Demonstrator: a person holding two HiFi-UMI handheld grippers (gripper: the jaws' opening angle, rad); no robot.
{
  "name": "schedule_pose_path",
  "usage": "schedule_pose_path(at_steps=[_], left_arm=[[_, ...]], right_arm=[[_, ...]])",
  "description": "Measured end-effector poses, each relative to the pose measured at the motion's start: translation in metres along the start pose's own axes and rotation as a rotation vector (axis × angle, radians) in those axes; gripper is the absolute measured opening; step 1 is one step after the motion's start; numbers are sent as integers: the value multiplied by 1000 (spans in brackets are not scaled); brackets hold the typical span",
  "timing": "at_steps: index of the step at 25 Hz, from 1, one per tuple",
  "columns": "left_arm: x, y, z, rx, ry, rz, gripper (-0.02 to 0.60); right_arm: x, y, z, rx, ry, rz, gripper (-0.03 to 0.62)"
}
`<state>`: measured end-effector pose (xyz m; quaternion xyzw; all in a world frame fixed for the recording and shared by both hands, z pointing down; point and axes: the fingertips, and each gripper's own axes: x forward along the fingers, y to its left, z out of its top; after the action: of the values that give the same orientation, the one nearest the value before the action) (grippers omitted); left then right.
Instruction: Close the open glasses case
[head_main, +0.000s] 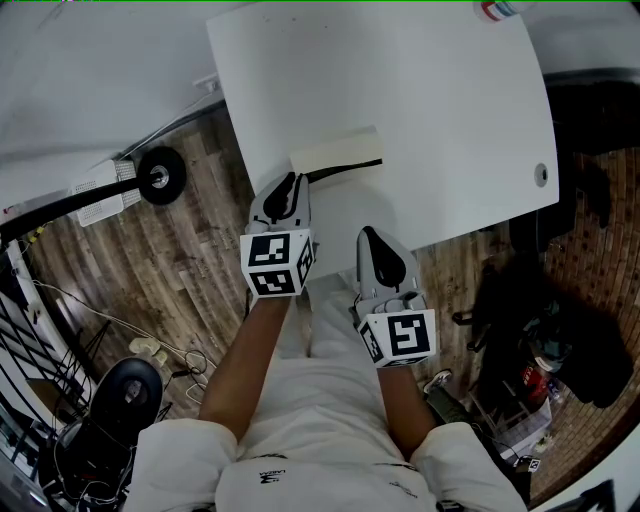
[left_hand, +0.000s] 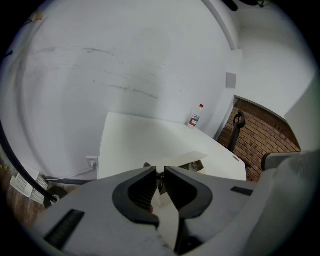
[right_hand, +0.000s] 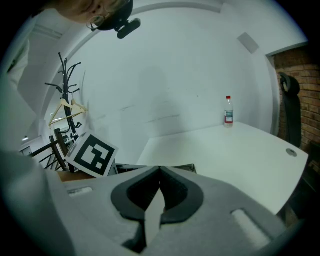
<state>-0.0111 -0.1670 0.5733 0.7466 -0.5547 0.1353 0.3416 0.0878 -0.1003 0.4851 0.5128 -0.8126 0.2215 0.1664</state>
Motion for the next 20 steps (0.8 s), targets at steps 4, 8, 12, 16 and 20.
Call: schedule_pose_path(at_steps=[4,8,12,16,20], left_arm=[[-2,0,-1,-8,2,-3,46],[-4,-1,-3,-20,7,-8,46],[-3,-2,-9,-22,14,-10,46],[-4,-1,-13,-41,16,-12,46],[-5,-4,-15,-43,18,-12,46]], right_arm=[[-1,1,0,-1,3,-3,2],[-3,2,3,-8,-4,-4,2],[-5,1,-1,0,-1,-7,2],[-7,1,-2,-9,-4,-12,2],[-10,0,-1,-10,-11,-13,2]])
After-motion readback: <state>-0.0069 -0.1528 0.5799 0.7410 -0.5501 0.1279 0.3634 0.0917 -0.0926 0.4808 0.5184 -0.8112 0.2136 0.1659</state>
